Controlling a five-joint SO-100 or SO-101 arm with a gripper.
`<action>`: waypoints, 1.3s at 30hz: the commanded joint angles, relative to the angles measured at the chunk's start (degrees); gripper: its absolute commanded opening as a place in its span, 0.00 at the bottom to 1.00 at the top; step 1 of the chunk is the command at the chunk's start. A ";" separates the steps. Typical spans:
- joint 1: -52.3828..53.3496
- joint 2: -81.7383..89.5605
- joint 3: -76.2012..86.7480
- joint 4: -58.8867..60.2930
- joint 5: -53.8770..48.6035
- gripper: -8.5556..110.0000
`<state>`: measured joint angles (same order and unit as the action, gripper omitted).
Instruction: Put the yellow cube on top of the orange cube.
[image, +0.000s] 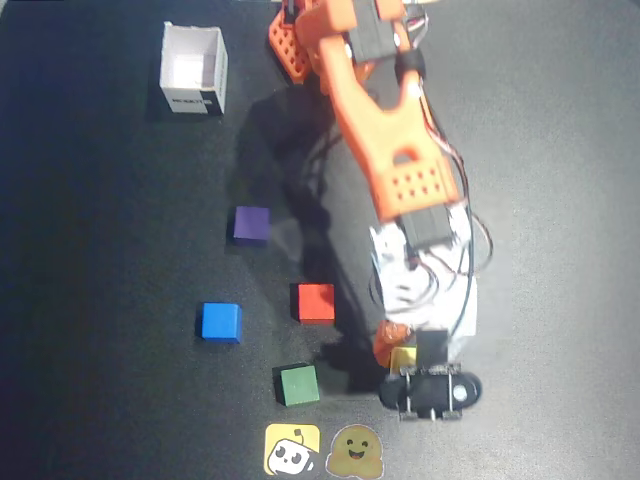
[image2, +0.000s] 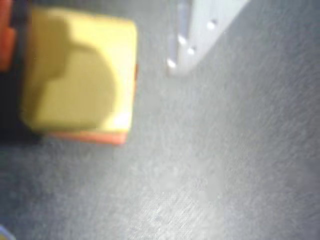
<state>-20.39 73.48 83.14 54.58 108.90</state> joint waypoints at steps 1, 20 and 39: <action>-0.62 9.67 4.22 -1.32 -0.26 0.27; 11.78 52.38 54.58 -11.16 -12.39 0.08; 18.90 79.37 69.87 5.98 -15.12 0.08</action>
<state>-1.76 145.63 151.00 59.06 93.96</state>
